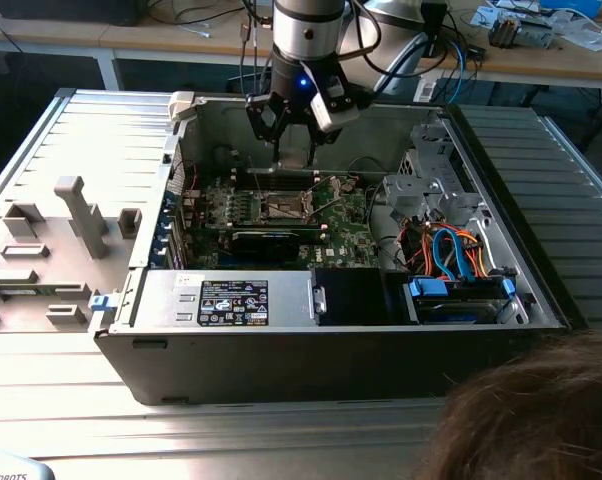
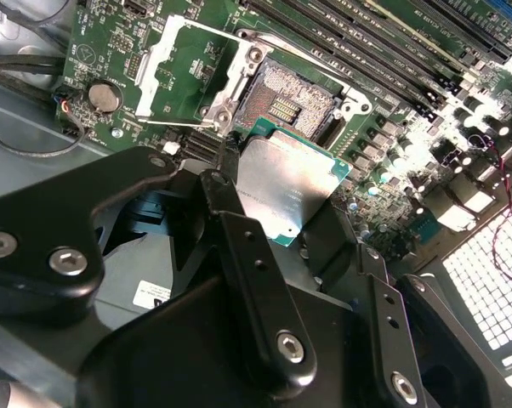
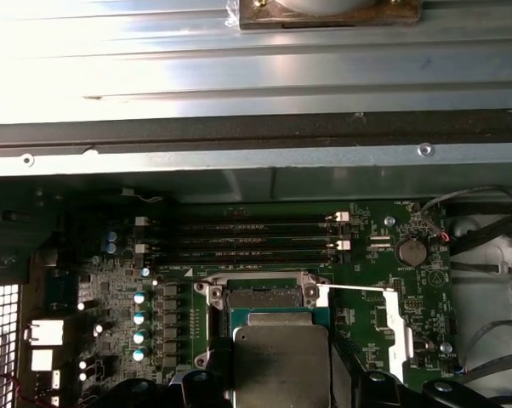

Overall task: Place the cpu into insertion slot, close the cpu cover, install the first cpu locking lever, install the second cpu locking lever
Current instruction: 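Place the cpu into insertion slot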

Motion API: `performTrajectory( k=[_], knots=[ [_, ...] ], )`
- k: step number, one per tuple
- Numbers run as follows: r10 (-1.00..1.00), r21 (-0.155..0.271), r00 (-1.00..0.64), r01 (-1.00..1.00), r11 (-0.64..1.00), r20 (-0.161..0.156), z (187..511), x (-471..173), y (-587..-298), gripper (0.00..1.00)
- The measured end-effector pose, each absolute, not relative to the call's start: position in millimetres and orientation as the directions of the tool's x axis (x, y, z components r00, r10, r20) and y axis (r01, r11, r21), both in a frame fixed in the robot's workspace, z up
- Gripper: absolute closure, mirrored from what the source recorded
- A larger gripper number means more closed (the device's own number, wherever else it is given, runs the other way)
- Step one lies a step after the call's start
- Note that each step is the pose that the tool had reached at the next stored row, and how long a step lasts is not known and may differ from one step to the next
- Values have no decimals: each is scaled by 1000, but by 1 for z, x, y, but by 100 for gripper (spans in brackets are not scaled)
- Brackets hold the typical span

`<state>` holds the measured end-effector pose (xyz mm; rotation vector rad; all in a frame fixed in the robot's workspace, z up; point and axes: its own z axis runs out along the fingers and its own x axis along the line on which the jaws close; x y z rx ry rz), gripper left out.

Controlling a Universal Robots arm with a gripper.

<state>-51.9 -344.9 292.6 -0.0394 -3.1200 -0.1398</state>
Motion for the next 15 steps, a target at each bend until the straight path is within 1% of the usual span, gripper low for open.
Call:
performTrajectory(
  k=[15],
  knots=[
    [24, 89, -1000, 26, 996, 19, 288, -52, -345, 45]
  ],
)
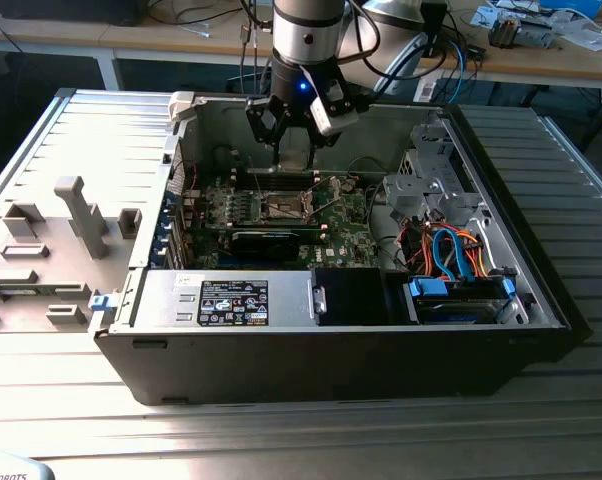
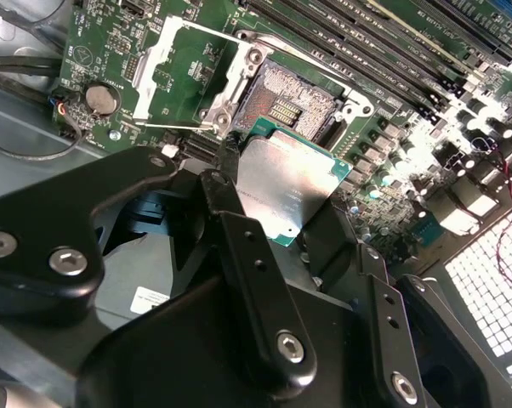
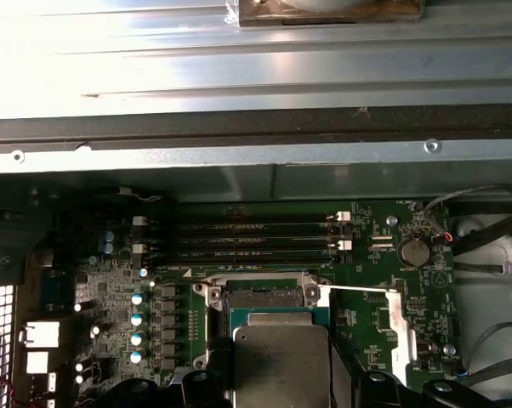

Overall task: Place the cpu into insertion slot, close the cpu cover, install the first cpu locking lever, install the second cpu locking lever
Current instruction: 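Place the cpu into insertion slot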

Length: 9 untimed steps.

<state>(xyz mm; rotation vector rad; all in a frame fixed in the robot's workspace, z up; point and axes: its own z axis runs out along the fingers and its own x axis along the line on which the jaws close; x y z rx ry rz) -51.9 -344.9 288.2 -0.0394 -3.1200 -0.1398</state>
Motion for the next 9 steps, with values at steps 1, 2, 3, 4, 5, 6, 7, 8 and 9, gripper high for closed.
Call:
performTrajectory(
  k=[1, 2, 3, 4, 5, 6, 7, 8, 9],
  knots=[
    [24, 89, -1000, 26, 996, 19, 288, -52, -345, 45],
    [24, 89, -1000, 26, 996, 19, 288, -52, -345, 45],
    [24, 89, -1000, 26, 996, 19, 287, -52, -345, 45],
    [24, 89, -1000, 26, 996, 19, 286, -52, -345, 45],
    [24, 89, -1000, 26, 996, 19, 286, -52, -345, 45],
    [24, 89, -1000, 26, 996, 19, 285, -52, -345, 45],
    [24, 89, -1000, 26, 996, 19, 284, -52, -345, 45],
    [24, 89, -1000, 26, 996, 19, 284, -52, -345, 45],
    [24, 89, -1000, 26, 996, 19, 283, -52, -345, 45]
  ],
)
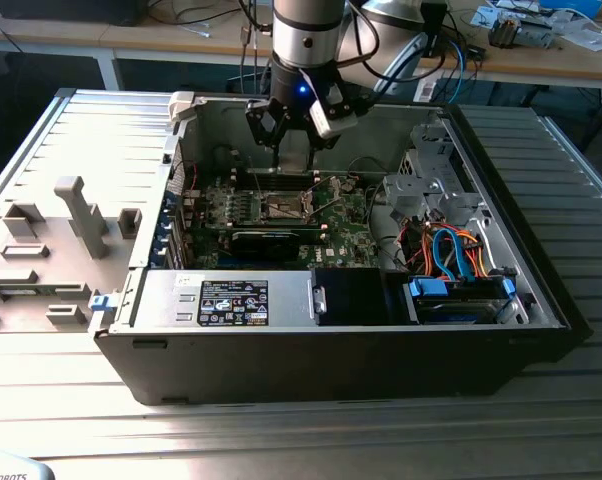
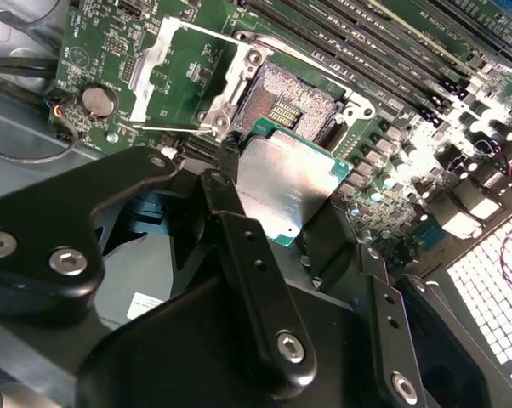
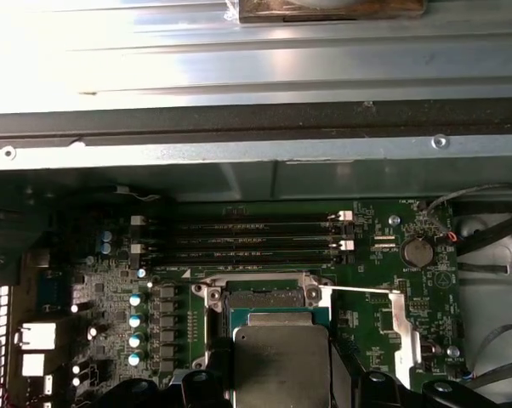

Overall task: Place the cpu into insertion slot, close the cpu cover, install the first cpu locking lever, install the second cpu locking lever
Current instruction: 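Place the cpu into insertion slot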

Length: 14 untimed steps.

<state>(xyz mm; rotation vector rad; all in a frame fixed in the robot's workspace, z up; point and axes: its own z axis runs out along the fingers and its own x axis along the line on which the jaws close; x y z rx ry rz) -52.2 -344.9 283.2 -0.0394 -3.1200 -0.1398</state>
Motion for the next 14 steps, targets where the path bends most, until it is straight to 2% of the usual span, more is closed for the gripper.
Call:
performTrajectory(
  k=[14],
  knots=[
    [45, 89, -999, 46, 995, 19, 279, -52, -345, 45]
  ],
)
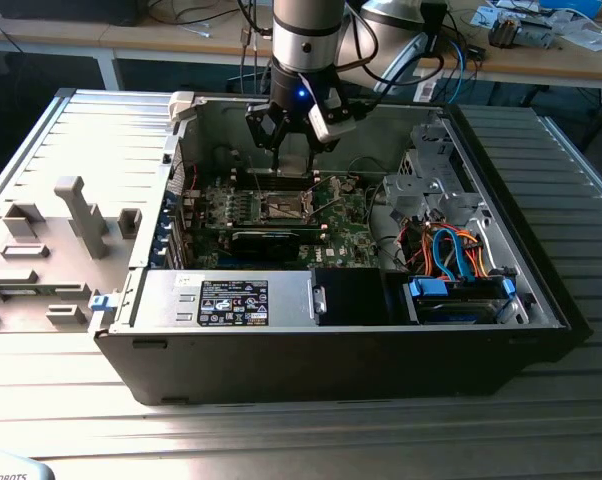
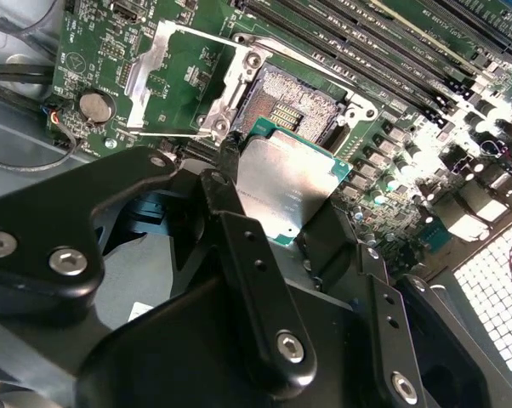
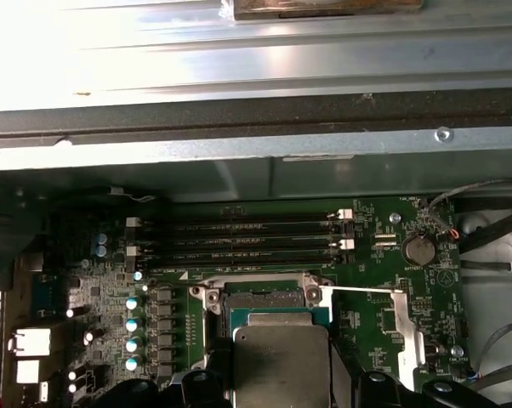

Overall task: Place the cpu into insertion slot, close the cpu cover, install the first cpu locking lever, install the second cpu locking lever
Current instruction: 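Place the cpu into insertion slot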

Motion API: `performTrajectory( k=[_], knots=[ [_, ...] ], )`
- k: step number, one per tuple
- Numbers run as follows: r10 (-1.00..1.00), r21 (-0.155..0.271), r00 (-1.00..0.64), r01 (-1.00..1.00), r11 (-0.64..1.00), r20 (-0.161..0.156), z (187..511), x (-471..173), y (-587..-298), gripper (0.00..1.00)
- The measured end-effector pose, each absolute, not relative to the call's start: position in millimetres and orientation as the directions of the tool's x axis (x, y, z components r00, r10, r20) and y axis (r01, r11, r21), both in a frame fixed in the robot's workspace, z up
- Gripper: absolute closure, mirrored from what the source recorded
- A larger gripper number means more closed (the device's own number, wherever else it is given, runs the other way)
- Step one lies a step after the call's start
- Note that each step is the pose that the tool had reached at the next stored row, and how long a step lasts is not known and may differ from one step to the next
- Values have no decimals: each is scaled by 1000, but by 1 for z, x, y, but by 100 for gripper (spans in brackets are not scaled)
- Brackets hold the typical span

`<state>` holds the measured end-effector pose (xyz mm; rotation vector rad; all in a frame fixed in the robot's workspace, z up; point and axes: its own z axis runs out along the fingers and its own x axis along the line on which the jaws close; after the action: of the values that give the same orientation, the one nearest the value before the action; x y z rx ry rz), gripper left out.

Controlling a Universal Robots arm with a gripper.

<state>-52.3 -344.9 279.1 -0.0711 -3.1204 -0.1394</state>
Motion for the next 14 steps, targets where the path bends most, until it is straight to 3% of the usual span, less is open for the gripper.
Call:
performTrajectory(
  k=[14],
  knots=[
    [84, 85, -996, 85, 993, 19, 278, -52, -345, 45]
  ],
)
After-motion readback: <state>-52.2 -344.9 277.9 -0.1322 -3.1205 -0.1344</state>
